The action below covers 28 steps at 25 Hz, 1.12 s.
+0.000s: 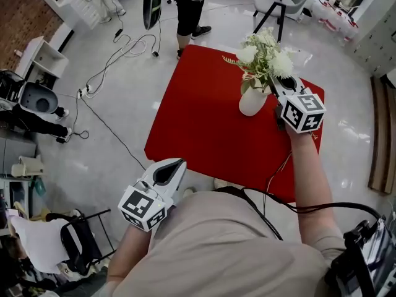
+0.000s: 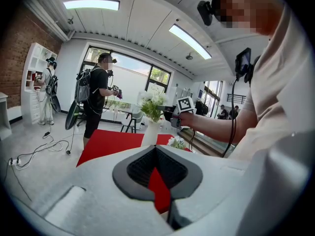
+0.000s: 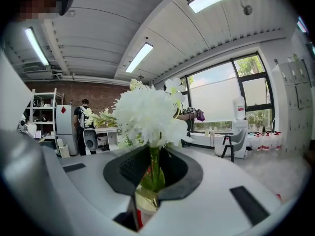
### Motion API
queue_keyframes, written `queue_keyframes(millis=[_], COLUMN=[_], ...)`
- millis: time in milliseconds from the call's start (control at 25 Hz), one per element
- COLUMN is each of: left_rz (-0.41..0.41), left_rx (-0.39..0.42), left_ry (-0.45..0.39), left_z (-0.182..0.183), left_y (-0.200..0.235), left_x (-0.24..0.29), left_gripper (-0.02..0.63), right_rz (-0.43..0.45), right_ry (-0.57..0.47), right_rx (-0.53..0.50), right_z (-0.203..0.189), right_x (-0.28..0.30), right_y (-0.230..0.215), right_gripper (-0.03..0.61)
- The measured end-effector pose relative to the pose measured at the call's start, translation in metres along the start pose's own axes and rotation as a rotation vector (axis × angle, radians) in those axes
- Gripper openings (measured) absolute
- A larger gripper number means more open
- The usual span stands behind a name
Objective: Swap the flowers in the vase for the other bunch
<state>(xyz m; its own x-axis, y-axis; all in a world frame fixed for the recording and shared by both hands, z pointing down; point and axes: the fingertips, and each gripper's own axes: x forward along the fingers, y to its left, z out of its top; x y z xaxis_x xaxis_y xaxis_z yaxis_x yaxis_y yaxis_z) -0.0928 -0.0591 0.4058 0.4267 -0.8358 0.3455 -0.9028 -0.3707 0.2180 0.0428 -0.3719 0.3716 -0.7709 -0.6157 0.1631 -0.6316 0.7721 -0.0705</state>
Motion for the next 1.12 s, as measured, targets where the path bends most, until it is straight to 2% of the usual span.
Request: queue_keyframes(millis=[560,1120], left_rz=[-0.014,-0.019], left_rx=[0.002,0.003], left_ry=[-0.015,-0.039], left_z=[-0.008,-0.013], left_y=[0.014,0.008], left_x=[-0.025,-0.055], left_gripper=[0.006,0.006], right_rz=[-0.029,-0.037], right_ry=[-0.098,-0.212], right_rx=[-0.013,-0.09], right_z=[0.058,0.123], right_x=[-0.008,-0.041], right_y=[0.013,0.045], right_gripper=[0.063,0.06])
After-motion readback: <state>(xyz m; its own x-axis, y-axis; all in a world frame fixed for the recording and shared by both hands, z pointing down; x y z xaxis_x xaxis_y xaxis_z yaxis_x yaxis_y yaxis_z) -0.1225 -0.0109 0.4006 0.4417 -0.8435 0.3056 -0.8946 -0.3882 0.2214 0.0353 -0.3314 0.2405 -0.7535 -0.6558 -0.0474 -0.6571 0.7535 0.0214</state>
